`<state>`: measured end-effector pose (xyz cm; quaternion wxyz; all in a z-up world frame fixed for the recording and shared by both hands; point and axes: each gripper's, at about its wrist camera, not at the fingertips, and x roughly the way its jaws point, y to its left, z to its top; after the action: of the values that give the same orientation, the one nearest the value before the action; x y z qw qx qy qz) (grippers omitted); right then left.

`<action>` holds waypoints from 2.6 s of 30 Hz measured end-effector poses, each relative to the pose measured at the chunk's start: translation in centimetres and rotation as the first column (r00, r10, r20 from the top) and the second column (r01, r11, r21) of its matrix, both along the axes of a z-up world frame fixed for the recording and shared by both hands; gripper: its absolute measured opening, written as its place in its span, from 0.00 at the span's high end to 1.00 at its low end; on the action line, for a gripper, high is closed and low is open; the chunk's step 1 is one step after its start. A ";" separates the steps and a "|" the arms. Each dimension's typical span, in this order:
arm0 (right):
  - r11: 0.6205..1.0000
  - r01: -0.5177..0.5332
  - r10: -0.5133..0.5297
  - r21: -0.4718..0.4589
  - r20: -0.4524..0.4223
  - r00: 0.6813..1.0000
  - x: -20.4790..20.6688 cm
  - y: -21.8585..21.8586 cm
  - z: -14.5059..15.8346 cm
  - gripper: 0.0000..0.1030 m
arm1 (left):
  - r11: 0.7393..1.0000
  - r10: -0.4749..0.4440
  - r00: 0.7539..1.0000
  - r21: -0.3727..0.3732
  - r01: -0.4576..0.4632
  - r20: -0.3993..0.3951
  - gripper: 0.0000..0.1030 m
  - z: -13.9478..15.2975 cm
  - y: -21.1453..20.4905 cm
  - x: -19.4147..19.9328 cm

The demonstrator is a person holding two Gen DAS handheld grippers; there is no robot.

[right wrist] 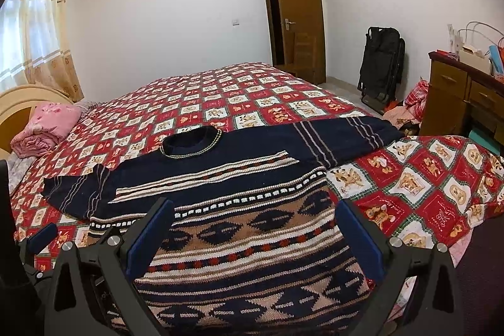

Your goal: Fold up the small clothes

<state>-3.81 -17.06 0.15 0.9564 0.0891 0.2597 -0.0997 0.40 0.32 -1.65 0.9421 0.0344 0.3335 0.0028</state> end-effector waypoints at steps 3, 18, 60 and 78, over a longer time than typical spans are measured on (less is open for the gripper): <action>1.000 0.000 0.000 0.002 -0.002 1.000 0.0 0.0 -0.1 0.01 | 1.000 0.000 1.000 0.001 0.000 0.000 0.00 0.0 0.0 0.0; 1.000 -0.001 0.001 0.009 -0.009 1.000 0.1 0.1 -0.4 0.01 | 0.999 0.015 1.000 0.038 -0.016 0.010 0.00 -0.1 0.1 -0.1; 0.999 -0.011 0.012 0.039 -0.038 0.999 0.4 0.1 -1.1 0.01 | 0.997 0.038 0.999 0.064 -0.039 0.029 0.00 0.1 0.4 -0.2; 0.994 0.022 -0.011 0.108 -0.102 0.995 2.5 -3.1 -2.7 0.01 | 0.999 -0.005 0.999 0.037 0.006 -0.040 0.00 -1.8 0.3 1.5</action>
<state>-1.29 -20.16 -2.58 0.9348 0.1383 0.3122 -0.0975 1.91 0.60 -3.40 0.9345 0.0528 0.3519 0.0056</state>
